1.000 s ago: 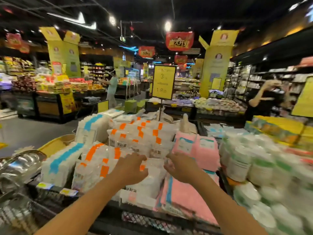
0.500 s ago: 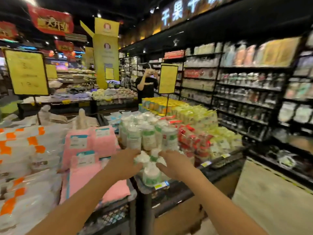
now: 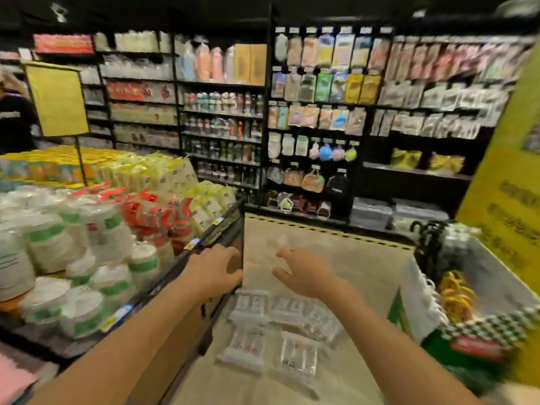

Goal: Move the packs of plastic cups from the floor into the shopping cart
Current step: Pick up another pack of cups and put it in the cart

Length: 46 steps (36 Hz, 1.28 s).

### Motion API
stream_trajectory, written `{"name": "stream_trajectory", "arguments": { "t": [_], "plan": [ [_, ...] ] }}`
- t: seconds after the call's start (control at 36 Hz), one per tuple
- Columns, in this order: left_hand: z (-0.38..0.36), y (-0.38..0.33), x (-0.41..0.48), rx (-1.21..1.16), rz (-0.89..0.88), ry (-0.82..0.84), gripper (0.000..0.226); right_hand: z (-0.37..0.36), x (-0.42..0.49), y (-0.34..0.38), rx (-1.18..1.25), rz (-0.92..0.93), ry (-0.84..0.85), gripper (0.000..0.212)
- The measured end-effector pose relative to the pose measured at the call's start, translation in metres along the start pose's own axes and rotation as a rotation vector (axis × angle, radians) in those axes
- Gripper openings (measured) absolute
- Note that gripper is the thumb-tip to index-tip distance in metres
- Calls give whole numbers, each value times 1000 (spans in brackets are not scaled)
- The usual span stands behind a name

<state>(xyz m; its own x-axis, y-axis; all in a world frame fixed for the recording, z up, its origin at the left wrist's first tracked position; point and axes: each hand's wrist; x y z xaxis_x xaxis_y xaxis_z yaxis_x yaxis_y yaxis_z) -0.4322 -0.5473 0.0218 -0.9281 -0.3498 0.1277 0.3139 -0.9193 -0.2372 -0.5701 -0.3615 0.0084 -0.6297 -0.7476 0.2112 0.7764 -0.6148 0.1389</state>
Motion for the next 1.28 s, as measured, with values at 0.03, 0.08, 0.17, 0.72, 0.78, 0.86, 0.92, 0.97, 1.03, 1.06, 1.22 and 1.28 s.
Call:
{"name": "stream_trajectory", "arguments": {
  "t": [0.03,0.08,0.17,0.72,0.78,0.86,0.92,0.97,1.03,1.06,1.22,1.28],
  "plan": [
    [-7,-14,6,-1,-23,9,58,2,-9,-15,-3,-38,7,54],
    [-19,-43,19,-5,-60,24,59,6,-26,-45,-6,-126,14,53],
    [-34,-85,34,-6,-125,46,58,13,-49,-87,-38,-209,-5,54],
    [-96,-235,136,-57,-247,21,56,30,-68,-271,-95,-324,3,58],
    [-98,-234,145,-56,-240,9,56,26,-56,-277,-89,-312,5,57],
    [-101,-226,163,-53,-241,11,56,19,-33,-282,-78,-299,15,57],
    [-104,-217,179,-57,-235,9,55,11,-13,-286,-75,-292,23,57],
    [-107,-210,193,-52,-233,11,55,6,1,-288,-71,-292,28,57],
    [-111,-201,213,-51,-227,10,56,-1,20,-290,-67,-293,22,57],
    [-113,-196,225,-52,-224,11,56,-4,31,-291,-68,-293,15,56],
    [-113,-168,296,-72,-235,15,56,-13,99,-296,-87,-337,-3,55],
    [-112,-158,317,-69,-243,16,56,-16,118,-296,-96,-353,10,55]
  ]
}}
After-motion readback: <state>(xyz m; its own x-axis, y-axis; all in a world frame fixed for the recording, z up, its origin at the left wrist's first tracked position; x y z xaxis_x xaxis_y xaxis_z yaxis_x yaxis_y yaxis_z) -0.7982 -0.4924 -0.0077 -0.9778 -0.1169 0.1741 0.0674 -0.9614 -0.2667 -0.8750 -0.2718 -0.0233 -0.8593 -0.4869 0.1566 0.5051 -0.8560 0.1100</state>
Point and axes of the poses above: each hand's wrist, its own x-axis towards the middle knuckle, its own z-axis out of the back of the hand, y = z × x, and after that the axes turned 8 degrees about -y, right-handed
